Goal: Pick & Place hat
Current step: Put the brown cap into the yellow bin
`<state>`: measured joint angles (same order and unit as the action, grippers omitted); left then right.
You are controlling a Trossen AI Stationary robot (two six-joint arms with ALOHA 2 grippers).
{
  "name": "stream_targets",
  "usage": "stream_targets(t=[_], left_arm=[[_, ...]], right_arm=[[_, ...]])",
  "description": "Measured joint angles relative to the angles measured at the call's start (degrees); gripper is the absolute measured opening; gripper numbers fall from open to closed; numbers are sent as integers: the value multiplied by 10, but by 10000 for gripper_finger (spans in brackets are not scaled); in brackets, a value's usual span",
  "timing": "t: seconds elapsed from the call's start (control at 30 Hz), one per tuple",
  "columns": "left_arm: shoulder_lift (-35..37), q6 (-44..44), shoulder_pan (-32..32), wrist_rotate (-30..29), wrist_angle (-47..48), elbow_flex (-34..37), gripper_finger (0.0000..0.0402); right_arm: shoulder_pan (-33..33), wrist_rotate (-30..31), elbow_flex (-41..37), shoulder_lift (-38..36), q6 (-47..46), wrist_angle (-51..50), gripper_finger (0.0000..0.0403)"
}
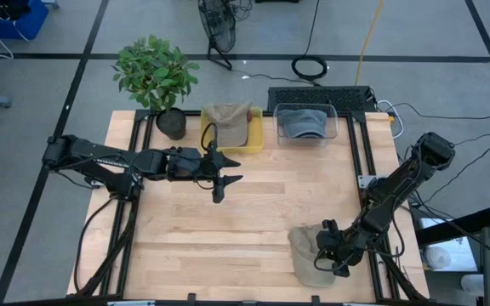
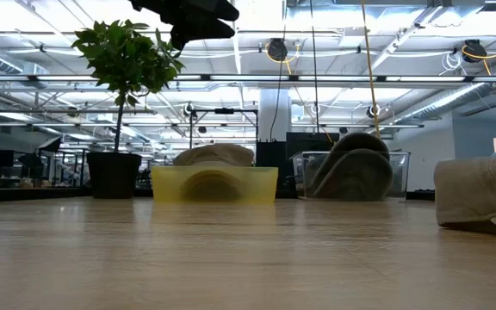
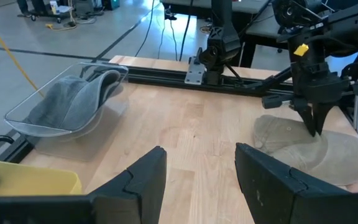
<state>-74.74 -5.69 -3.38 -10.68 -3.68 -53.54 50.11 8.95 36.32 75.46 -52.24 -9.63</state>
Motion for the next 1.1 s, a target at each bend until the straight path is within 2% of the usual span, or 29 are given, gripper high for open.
stream_targets(t=[0.27,0.4,0.5,0.77,0.9,1.0,1.1], left_arm=[[2,0,2,0,7,0,191],[23,-7,2,0,27,0,191],[48,-11,-2,0,42,0,191],[101,-17,-29,0,56,0,191],[110,2,-47,-3,58,0,191],[112,13,-54,-27,57,0,191],[111,18,-54,-39,58,0,191]], right_arm=[[-8,17,0,0,51,0,7],[-31,47,0,0,106,23,4],[-63,48,0,0,167,53,3],[-200,44,2,0,395,184,2],[-282,44,29,0,490,192,2],[-338,39,54,0,534,193,2],[-388,-5,80,0,569,189,2]])
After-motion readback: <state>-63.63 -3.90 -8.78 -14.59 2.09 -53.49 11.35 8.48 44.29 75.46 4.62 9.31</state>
